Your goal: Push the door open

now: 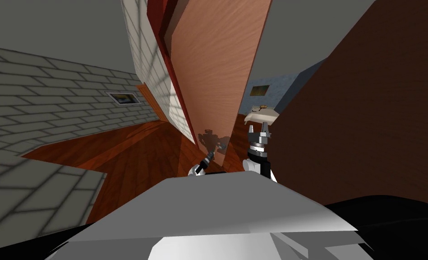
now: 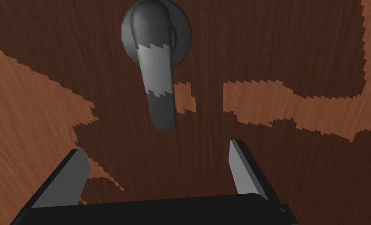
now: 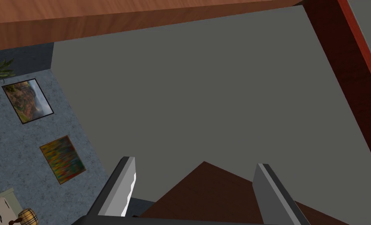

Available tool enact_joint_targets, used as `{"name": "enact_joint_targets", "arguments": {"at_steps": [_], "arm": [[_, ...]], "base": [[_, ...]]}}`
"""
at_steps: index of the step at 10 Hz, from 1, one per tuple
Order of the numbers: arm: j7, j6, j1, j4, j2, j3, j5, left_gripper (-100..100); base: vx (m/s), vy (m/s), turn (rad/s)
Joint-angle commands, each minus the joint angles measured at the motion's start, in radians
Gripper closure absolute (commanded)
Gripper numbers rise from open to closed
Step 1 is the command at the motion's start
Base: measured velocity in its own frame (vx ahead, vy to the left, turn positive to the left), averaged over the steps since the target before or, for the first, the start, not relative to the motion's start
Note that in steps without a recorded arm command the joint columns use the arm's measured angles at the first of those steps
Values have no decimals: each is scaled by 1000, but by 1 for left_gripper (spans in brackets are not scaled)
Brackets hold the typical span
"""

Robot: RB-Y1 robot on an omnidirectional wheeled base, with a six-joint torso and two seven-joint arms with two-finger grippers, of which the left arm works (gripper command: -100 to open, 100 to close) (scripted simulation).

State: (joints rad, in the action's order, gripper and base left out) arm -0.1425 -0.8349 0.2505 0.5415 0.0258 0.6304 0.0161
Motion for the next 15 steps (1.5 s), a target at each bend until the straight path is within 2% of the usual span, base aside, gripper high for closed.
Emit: {"name": "enact_joint_targets", "arguments": {"at_steps": [1, 2, 4, 5, 6, 11, 15], "arm": [[2, -9, 5, -15, -2, -4, -2, -100], [4, -9, 5, -16, -11, -7, -3, -100], [7, -9, 4, -18, -40, -11, -4, -100], [7, -15, 9, -28, -35, -11, -4, -100], [7, -15, 9, -28, -35, -11, -4, 100], [7, -15, 9, -28, -35, -11, -4, 100], [20, -13, 12, -25, -7, -50, -20, 100]], "base": [[149, -140, -24], [130, -123, -31], [150, -138, -29], [59, -48, 2], [-7, 3, 3], [-5, 6, -6], [76, -153, 37]]}}
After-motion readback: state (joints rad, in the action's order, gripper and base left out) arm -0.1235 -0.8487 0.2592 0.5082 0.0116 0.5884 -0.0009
